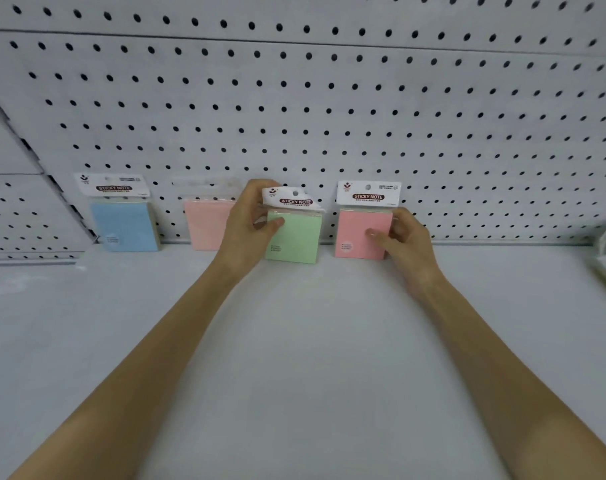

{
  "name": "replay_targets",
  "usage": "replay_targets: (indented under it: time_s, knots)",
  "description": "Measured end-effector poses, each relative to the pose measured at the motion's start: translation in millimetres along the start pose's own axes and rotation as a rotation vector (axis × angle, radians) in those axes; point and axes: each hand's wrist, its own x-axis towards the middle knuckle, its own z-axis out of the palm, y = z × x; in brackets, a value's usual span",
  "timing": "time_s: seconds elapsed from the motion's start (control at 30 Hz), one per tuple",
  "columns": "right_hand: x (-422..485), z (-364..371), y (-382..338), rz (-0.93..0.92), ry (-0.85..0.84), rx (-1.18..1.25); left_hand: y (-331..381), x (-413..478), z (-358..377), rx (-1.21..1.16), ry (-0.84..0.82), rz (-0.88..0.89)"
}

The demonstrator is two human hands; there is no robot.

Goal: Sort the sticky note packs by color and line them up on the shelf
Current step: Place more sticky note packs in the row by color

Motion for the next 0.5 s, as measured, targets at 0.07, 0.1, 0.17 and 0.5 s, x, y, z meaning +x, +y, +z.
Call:
replay_targets:
  time_s: [0.07,0.1,0.17,0.5]
  knots:
    - [-0.2,0.7,0.2,-0.005,0.003,-0.007,0.0,-0.5,2.1,0.011,-0.038,0.028]
    - [-0.1,0.7,0.5,-0.006,0.006,-0.009,-0.4,-1.3,2.3,0.011,-0.055,0.034]
    - [-0.4,1.1,1.0,-0.010,0.012,-0.011,-2.2,-2.8,1.8,0.000,-0.074,0.028]
    - [5.7,-1.5,6.3,0.000,0.103,-0.055,-4.5,-0.1,8.7,0.259,0.135,0.066]
